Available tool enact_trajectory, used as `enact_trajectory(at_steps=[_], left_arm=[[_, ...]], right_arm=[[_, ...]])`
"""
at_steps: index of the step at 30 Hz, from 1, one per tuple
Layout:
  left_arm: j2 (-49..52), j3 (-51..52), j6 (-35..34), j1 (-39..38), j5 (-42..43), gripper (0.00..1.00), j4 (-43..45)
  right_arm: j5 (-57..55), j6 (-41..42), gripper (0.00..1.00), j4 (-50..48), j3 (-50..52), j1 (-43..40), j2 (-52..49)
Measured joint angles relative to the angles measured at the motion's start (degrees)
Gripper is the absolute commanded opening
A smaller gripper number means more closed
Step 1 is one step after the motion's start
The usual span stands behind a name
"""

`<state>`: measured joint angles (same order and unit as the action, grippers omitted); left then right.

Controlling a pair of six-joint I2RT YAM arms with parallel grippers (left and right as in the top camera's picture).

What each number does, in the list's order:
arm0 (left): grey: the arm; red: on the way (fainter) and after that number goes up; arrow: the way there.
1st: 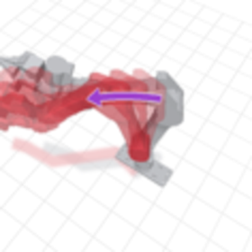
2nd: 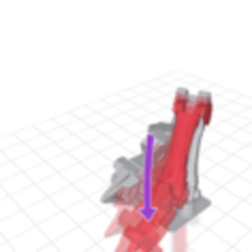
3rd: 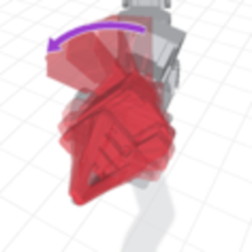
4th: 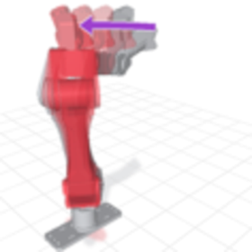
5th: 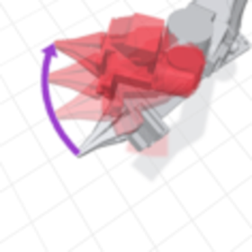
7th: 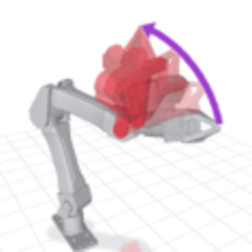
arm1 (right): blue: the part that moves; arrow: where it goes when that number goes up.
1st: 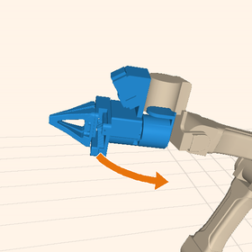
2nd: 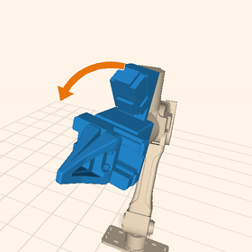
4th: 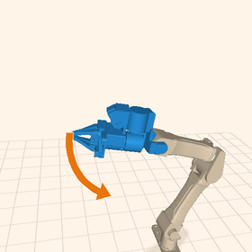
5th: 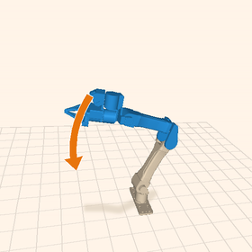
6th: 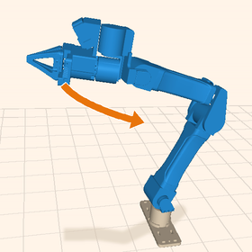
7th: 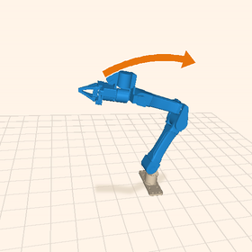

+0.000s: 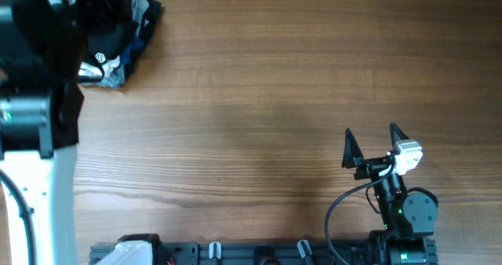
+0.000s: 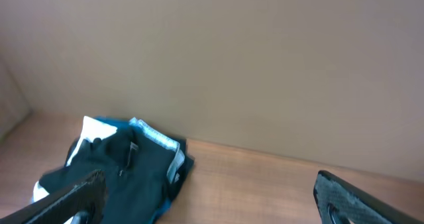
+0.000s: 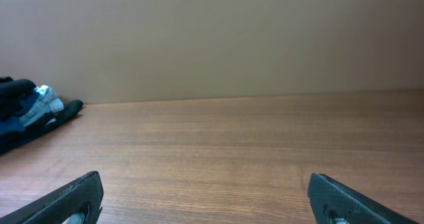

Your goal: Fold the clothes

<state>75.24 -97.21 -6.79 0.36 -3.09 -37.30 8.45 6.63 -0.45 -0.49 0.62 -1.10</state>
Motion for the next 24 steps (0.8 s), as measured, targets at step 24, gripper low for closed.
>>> enact_trajectory(at_steps=[24], left_arm=[[-59.7, 86.2, -5.2, 6.9, 10.5, 1.00, 41.4]], right_arm=[[-0.2, 0.0, 1.00, 0.0, 0.0, 0.0, 0.2]])
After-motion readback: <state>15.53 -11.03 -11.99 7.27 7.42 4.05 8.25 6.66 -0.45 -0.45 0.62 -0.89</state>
